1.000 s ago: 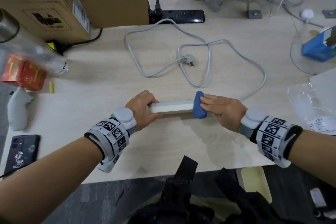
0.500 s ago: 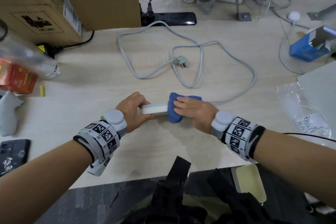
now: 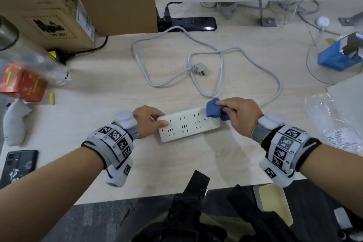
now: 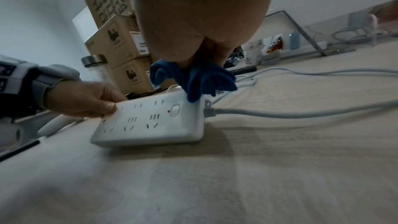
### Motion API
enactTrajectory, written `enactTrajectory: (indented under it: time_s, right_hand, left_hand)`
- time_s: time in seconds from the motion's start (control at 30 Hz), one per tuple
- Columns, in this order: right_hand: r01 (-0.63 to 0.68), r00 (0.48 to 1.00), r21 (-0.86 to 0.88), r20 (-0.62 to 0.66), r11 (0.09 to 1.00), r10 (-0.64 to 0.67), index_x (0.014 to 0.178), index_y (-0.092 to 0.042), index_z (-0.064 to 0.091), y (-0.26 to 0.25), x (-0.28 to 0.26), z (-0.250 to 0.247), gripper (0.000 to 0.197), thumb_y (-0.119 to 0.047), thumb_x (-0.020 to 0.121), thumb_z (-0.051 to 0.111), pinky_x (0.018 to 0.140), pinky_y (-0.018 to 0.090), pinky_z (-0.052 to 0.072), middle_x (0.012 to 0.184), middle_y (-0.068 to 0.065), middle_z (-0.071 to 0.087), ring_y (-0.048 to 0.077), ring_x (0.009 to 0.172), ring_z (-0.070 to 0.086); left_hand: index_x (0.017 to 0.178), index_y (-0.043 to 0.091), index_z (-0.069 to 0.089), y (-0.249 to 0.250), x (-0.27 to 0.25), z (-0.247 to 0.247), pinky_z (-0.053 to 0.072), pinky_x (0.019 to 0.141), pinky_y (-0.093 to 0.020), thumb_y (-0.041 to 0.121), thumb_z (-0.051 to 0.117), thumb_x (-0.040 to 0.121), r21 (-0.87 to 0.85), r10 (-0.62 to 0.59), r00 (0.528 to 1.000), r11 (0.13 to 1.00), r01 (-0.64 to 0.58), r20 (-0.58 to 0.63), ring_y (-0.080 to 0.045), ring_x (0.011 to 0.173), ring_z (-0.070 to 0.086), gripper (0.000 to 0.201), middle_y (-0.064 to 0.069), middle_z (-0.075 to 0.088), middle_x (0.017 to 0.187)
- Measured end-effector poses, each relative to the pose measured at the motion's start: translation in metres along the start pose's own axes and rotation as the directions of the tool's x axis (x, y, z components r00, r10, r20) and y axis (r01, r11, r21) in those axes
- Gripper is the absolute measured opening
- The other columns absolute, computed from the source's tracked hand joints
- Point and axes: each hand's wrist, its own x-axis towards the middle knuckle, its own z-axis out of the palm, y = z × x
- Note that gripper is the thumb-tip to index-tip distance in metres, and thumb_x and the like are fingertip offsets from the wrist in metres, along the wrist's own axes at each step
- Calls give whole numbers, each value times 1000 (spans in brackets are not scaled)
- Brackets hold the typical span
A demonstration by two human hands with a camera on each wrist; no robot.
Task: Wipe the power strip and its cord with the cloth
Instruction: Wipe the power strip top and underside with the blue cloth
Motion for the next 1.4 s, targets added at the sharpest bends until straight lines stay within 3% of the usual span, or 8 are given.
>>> enactTrajectory:
  time_s: [0.3, 0.43, 0.67, 0.9, 1.0, 1.17, 1.27, 1.4]
  right_hand:
    - [-144, 990, 79, -1, 987, 144, 109, -9, 72, 1, 2, 9, 27, -3, 88, 57, 89, 25, 46, 108, 9, 72, 28, 99, 67]
    - [-196, 979, 134, -30, 971, 202, 110, -8, 71, -1, 0, 4, 27, -1, 89, 56, 92, 35, 50, 109, 9, 72, 27, 100, 66]
    - [-206, 952, 278, -164, 938, 258, 109, -8, 71, 5, -7, -12, 28, 3, 88, 55, 84, 1, 41, 102, -6, 66, 1, 94, 59]
    - [-237, 947, 302, -138, 923, 289, 109, -10, 71, 1, -13, -2, 28, 1, 89, 56, 83, 1, 43, 101, -10, 65, 4, 94, 60]
    - [-238, 949, 319, -125, 917, 289, 109, -10, 72, -1, -12, 2, 28, 1, 88, 57, 81, -2, 41, 100, -10, 65, -3, 92, 57]
    - [-218, 960, 323, -98, 921, 261, 109, -11, 72, -1, -9, 5, 29, 2, 88, 57, 79, -3, 39, 100, -11, 65, -5, 94, 55]
    - [-194, 965, 314, -108, 929, 237, 109, -12, 71, -1, -6, 3, 30, 1, 88, 55, 79, -1, 41, 101, -11, 65, -3, 95, 55]
    - [-176, 957, 334, -163, 926, 241, 110, -16, 71, -6, 2, 6, 30, -10, 88, 52, 79, 21, 50, 101, -12, 65, 5, 95, 60]
  left_hand:
    - [144, 26, 25, 13, -2, 19, 36, 103, -39, 64, 55, 78, 540, 182, 982, 822, -179, 49, -25, 129, 37, 83, -1, 32, 145]
    - [145, 25, 9, 14, 1, 34, 36, 101, -38, 69, 59, 70, 655, 149, 986, 739, -159, 72, -26, 121, 37, 100, -5, 34, 138]
    - [125, 28, 57, 9, -6, 12, 44, 93, -31, 66, 52, 73, -9, 37, 994, 999, -36, 101, -17, 111, 55, 64, 4, 59, 126]
    - [80, 1, 60, 19, 8, -5, 55, 52, -36, 35, 44, 96, -387, -426, 868, 777, 496, 256, -33, 57, 61, 40, -20, 61, 68]
    - [82, -5, 62, 8, 15, -6, 56, 62, -42, 33, 38, 96, -205, -370, 921, 899, 388, 122, -38, 62, 63, 47, -26, 64, 75]
    - [102, 8, 64, 1, 6, -13, 47, 87, -43, 62, 21, 84, 224, 28, 999, 974, -23, -16, -30, 92, 58, 71, -13, 60, 103]
    - [141, 24, 36, 0, -8, -13, 36, 106, -41, 82, 40, 62, 315, 43, 998, 948, -52, 37, -25, 125, 42, 98, -2, 42, 137]
    - [145, 18, 21, -15, -23, 3, 38, 104, -39, 71, 70, 56, 461, 41, 998, 885, -61, 54, -24, 128, 36, 114, 1, 30, 144]
